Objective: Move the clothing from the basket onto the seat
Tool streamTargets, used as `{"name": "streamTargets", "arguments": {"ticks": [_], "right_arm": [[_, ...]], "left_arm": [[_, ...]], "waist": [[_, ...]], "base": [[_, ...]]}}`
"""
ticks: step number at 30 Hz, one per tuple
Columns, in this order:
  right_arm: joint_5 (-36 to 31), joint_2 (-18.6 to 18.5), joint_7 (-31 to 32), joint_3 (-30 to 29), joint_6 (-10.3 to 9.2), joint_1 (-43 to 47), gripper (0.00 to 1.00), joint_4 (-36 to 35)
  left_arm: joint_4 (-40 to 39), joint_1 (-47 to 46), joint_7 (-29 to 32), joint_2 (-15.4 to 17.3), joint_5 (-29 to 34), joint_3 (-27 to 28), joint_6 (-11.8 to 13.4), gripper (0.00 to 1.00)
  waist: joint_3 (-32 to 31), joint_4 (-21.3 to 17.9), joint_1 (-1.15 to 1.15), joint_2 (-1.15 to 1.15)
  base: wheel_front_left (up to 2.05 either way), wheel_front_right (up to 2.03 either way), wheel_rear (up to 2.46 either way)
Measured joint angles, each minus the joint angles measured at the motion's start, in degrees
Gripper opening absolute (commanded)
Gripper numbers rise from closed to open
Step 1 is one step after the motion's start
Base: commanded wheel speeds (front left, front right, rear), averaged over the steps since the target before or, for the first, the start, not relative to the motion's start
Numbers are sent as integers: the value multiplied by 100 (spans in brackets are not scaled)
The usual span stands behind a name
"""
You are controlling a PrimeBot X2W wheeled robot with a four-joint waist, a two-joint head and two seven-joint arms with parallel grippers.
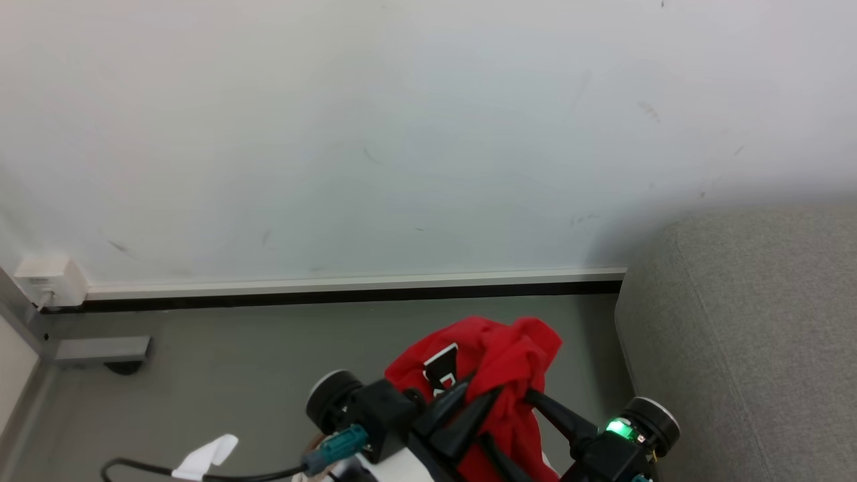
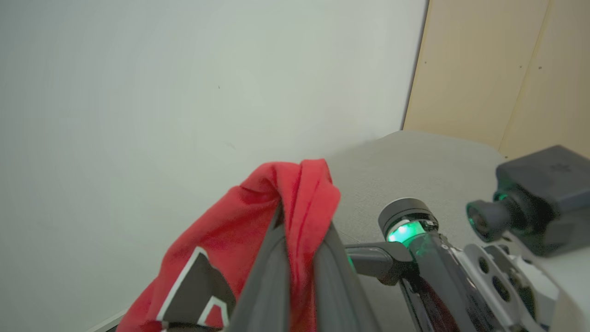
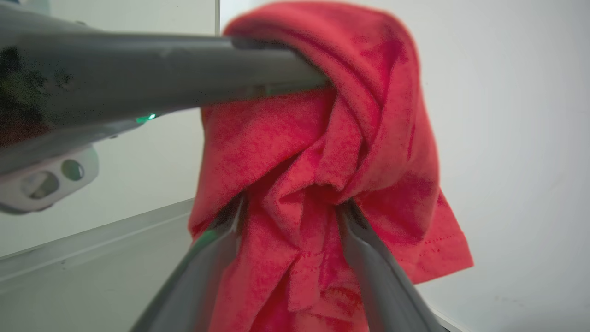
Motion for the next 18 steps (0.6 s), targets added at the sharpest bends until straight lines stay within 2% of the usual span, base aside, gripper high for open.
{"name": "streamTargets", "arguments": {"ticks": [3,4,5,6,8,16,17,18], "right_arm": [[69,5,1,89,0,-21,100,13],[104,4,1,116,0,-26,96,31],[141,2,1,154,0,-27,63,46],[215,4,1,188,0,-30,37,71],[338,-1,1,257,0,-52,0,97],[571,-83,1,253,0,-137,0,70],[595,-97,1,223,0,-137,0,66],[601,-116,1,178,0,-136,0,64]], "left_arm": [[-32,27,45,-43,-135,-145,-43,0],[-41,28,49,-49,-149,-192,-49,0],[-43,35,51,-75,-213,-223,-51,0],[-51,46,60,-100,-294,-274,-55,0],[-64,64,78,-144,-387,-338,-59,0],[-2,63,81,-79,-448,-393,-69,0],[9,62,53,-66,-448,-371,-49,2],[29,62,41,-54,-449,-345,-48,15]], "waist": [[-10,-6,0,0],[-13,-7,0,0],[-17,-8,0,0],[-22,-9,0,0],[-21,-12,0,0],[1,-26,0,0],[4,-29,0,0],[7,-32,0,0]], "base": [[0,0,0],[0,0,0],[0,0,0],[0,0,0],[0,0,0],[0,0,0],[0,0,0],[0,0,0]]}}
